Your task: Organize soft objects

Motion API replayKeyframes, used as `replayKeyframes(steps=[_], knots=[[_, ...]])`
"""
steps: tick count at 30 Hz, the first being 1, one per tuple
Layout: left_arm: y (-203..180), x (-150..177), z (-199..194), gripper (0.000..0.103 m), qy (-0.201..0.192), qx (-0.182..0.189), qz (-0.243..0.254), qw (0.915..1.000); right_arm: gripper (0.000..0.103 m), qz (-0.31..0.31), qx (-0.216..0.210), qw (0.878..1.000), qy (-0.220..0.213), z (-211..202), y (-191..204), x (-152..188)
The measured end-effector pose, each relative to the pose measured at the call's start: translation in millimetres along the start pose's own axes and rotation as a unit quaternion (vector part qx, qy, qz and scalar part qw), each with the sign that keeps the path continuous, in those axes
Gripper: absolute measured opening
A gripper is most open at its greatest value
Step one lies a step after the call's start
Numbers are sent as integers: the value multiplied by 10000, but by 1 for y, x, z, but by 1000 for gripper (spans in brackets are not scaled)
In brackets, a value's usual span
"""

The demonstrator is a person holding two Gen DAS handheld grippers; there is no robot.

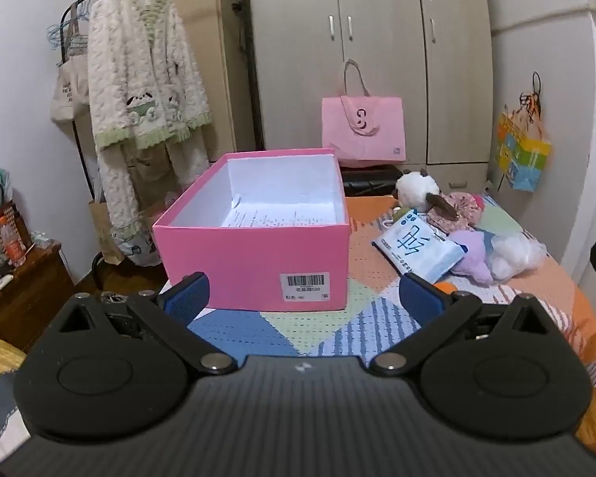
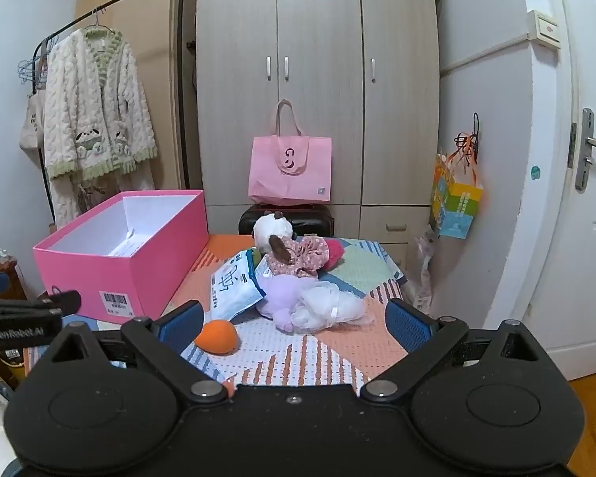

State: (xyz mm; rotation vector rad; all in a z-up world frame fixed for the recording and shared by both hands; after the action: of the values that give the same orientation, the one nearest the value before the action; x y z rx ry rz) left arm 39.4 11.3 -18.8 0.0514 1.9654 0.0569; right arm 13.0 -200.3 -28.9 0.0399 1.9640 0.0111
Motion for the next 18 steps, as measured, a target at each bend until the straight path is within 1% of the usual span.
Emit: replayKeyframes(steps=[3, 6, 12, 16, 18], knots=[[5, 2, 0, 103, 106, -7, -62, 9999, 100, 15, -6, 10000, 6, 0, 0, 2], [5, 3, 1, 103, 149, -59, -3, 9999, 100, 47, -12, 10000, 39, 3, -2, 1], [0, 7, 3, 103, 344, 68, 71, 9994, 100, 40, -39, 10000, 80, 6, -2, 4], [-3, 9, 4, 103, 469, 278, 57, 9985, 100, 12, -55, 9999, 110, 6, 1, 7], [-5, 11, 3, 103, 485, 307, 75, 9983, 100, -2, -56, 9999, 127, 7, 1, 6]])
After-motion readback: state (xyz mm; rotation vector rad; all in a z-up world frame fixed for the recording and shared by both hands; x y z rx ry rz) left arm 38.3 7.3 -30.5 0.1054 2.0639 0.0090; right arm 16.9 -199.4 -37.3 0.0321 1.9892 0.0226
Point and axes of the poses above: each gripper's, at about its wrist camera, not at the fingertips, and z roughly the way its jaws point, y to its left, x to its underside, the point moved 5 cm from there along z, roughly the way its jaws point, and after that the axes turned 2 degrees about -y, right-handed, at the moved point
